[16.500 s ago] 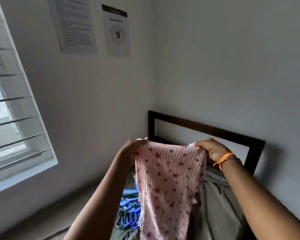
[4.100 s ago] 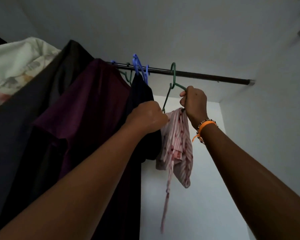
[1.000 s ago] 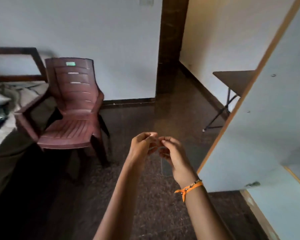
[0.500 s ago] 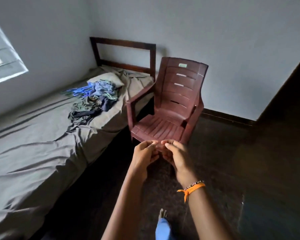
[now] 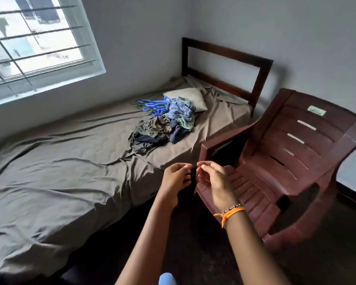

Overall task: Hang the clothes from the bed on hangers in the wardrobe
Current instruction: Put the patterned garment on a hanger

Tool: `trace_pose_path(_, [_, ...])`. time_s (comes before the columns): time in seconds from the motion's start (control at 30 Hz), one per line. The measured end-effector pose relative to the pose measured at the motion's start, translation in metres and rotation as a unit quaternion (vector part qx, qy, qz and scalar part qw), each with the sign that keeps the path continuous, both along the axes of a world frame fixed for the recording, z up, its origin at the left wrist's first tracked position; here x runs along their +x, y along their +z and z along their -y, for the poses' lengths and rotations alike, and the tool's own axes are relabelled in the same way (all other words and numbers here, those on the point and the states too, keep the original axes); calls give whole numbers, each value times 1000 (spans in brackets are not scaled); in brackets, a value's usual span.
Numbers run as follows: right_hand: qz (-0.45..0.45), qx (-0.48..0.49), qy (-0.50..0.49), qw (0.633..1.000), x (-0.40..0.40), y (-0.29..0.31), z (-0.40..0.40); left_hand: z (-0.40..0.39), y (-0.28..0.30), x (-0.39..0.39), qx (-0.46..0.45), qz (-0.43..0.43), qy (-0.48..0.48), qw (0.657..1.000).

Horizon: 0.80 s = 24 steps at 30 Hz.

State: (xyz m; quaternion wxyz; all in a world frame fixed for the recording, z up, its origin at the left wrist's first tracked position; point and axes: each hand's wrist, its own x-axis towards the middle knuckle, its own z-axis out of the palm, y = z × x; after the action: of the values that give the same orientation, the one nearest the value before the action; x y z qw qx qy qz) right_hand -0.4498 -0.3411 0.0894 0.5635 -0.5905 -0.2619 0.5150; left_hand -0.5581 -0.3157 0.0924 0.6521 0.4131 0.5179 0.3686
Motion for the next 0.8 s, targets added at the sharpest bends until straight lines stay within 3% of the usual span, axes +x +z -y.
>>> trace_pose_path(0.27, [-25,-32,45,998,13,-27,-160,-156,-19,18,-17,5,51,999])
trace_pose_path(0.4, [4,-36,66,997,19,-24,-252,-252,-17,18,-13,-4,65,998])
trace_pose_path(0.63, [1,-52,98,994,42,-31,-374,-374,-27,41,-31,-16,25,999])
trace_pose_path(0.8, [5,-81,90,993,71,-72,-482,-470,-58,68,-74,-44,-8,996])
